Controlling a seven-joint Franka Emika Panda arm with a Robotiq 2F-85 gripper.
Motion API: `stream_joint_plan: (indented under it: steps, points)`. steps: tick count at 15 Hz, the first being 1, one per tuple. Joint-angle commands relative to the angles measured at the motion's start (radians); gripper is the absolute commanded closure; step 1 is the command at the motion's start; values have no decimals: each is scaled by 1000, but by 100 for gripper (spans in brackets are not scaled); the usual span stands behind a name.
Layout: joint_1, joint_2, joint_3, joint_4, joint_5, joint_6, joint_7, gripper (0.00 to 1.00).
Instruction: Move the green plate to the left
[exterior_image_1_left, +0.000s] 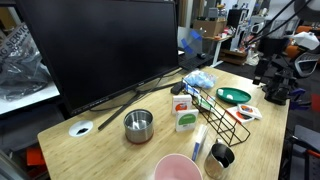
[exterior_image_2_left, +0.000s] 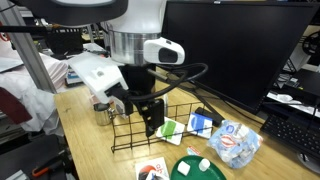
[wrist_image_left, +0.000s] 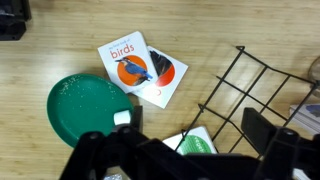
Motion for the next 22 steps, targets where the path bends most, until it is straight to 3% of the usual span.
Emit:
stream_joint_plan:
  steps: [1, 10, 17, 22]
  points:
    - [-12, 24, 7, 27, 20, -11, -9, 0]
    - [-9, 68, -3, 71, 62, -43, -27, 0]
    - [-17, 201, 8, 122, 60, 61, 33, 0]
    - [-19, 310, 14, 164, 63, 223, 52, 0]
